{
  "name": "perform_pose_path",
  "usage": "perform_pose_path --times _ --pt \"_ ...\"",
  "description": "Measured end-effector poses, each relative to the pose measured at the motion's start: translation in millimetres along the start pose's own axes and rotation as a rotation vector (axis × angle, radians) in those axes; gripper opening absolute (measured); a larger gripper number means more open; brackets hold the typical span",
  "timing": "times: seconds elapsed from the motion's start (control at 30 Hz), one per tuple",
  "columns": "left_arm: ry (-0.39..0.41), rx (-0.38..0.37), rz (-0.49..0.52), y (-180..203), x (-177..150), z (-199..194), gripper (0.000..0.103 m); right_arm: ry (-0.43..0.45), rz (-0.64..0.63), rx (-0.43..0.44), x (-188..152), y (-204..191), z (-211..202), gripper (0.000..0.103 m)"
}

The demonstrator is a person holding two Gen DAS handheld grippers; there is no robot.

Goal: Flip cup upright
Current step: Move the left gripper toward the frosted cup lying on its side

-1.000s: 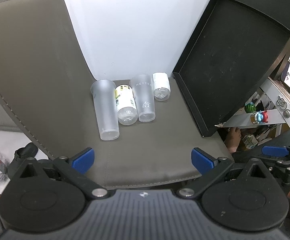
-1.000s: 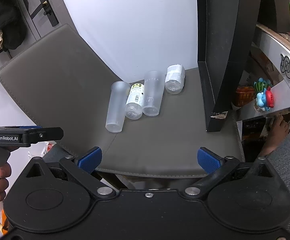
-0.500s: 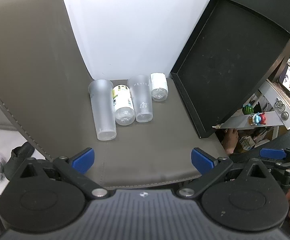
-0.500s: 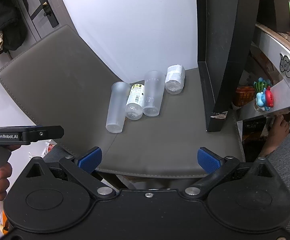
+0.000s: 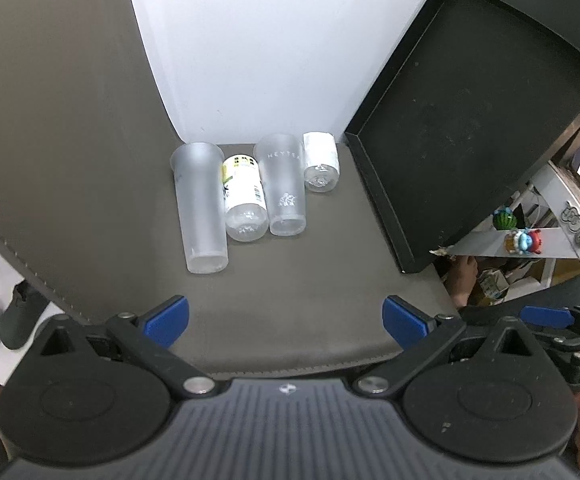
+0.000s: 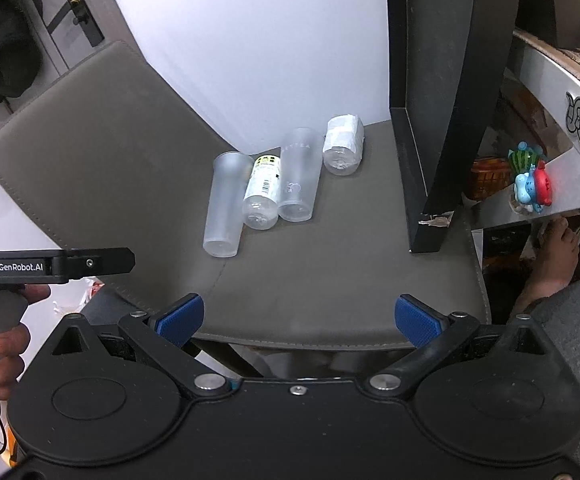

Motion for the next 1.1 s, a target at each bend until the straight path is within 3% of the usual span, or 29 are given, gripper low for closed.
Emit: perform_pose_path --times 0.4,1.1 --pt "-0.014 -0.018 -0.02 -9 11 30 0.102 -0.012 0.006 -0.049 6 4 23 0.103" --pt "-0.035 0.064 -0.074 -30 33 100 0.099 -0.007 0.085 -0.072 10 10 72 0.102"
Point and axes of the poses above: each gripper's, at about its wrist camera, not at the fingertips, and z roughly the way its jaws point, y to its right, x to its top, the point moved 8 cm from there along z, roughly the way its jaws point, and after that the axes turned 15 degrees about y, right-handed, at the moved point
